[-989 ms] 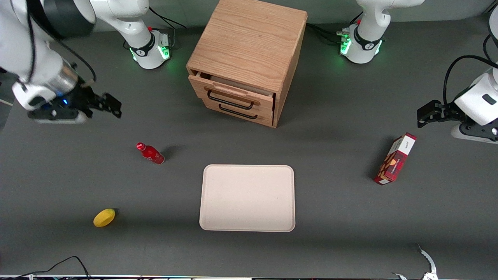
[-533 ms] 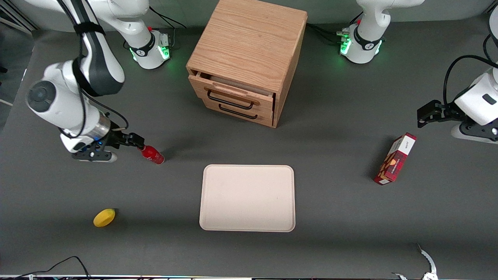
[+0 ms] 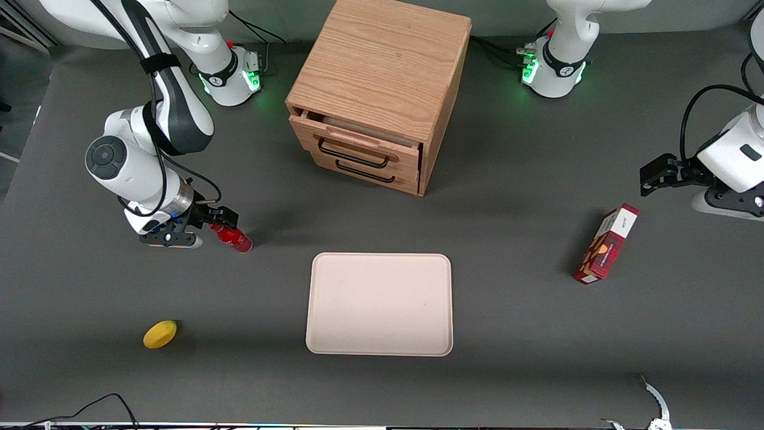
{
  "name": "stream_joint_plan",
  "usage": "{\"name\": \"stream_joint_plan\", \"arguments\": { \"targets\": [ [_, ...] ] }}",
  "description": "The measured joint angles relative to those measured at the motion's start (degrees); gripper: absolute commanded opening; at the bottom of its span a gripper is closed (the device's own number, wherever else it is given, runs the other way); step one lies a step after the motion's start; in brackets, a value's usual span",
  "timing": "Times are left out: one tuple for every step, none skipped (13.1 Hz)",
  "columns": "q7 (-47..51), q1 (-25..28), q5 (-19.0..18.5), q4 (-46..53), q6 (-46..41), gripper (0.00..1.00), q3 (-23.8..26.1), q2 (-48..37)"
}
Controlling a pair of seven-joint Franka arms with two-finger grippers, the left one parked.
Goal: Place coke bottle on tray
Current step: 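Close the right gripper around the red bottle's body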
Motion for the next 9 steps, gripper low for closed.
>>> {"name": "stream_joint_plan", "arguments": {
  "targets": [
    [0.00, 0.00, -0.08, -0.21, 0.21, 0.48, 0.00, 0.00],
    [0.00, 0.00, -0.14, -0.30, 0.40, 0.25, 0.00, -0.01],
    [0.00, 0.00, -0.17, -0.37, 0.55, 0.01, 0.00, -0.02],
    [0.00, 0.00, -0.18, -0.43, 0.62, 0.00, 0.00, -0.02],
    [0.00, -0.01, -0.21, -0.48, 0.65, 0.00, 0.00, -0.03],
    [0.01, -0.02, -0.37, -0.53, 0.67, 0.00, -0.01, -0.05],
    [0.01, 0.00, -0.47, -0.56, 0.70, 0.00, 0.01, -0.06],
    [0.01, 0.01, -0.61, -0.56, 0.71, 0.00, 0.01, -0.07],
    [0.01, 0.01, -0.74, -0.56, 0.71, 0.00, 0.02, -0.11]
  ]
}}
